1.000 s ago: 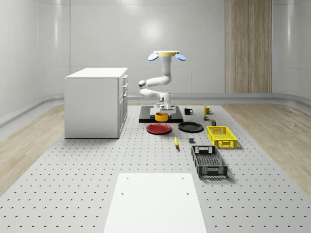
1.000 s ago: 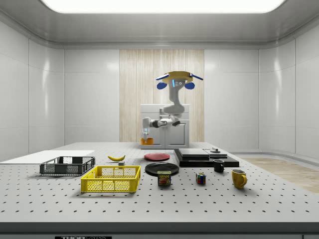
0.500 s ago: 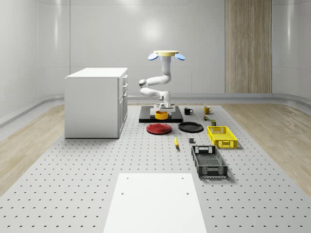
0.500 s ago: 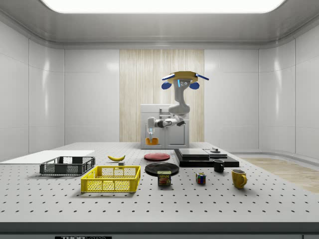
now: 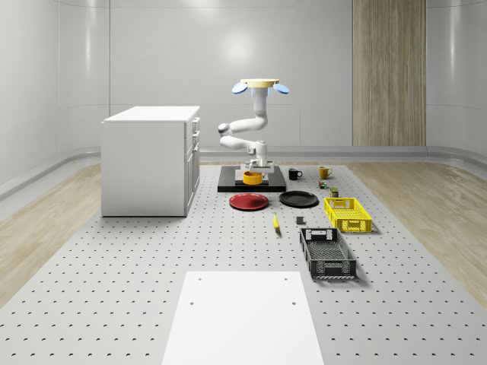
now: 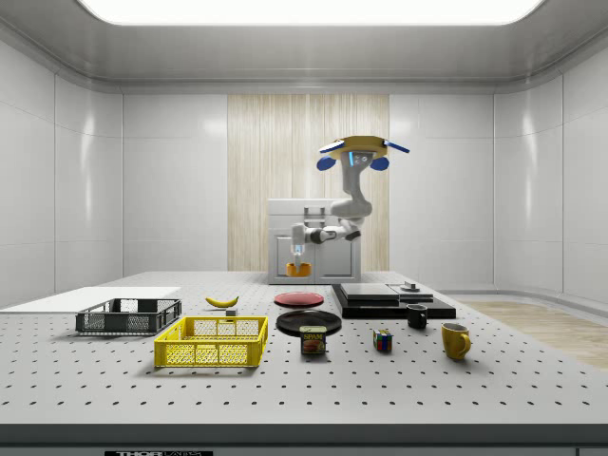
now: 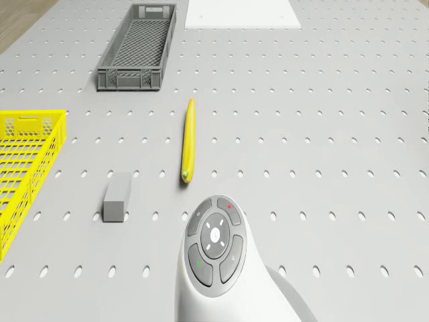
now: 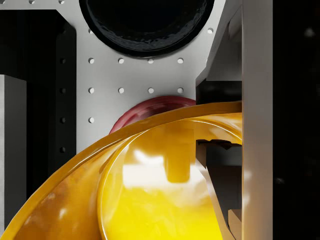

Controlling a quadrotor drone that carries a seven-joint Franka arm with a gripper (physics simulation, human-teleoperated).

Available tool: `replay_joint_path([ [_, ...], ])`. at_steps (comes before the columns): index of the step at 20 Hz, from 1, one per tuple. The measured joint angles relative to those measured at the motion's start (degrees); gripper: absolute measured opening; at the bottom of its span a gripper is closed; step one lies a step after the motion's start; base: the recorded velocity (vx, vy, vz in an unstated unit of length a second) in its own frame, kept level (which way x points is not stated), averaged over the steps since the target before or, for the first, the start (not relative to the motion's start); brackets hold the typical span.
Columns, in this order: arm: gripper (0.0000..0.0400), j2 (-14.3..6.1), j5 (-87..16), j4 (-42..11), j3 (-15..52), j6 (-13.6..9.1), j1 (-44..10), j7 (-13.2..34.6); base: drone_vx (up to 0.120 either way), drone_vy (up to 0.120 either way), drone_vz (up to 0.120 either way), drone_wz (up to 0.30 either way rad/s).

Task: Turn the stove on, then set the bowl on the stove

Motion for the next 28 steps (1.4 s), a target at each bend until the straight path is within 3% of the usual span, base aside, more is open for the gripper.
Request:
replay_joint_path([
  [28,0.01,-0.04,0.02,0.0,0.01,0.04,-0.03,0.02,-0.12,-0.007,0.0,0.0],
])
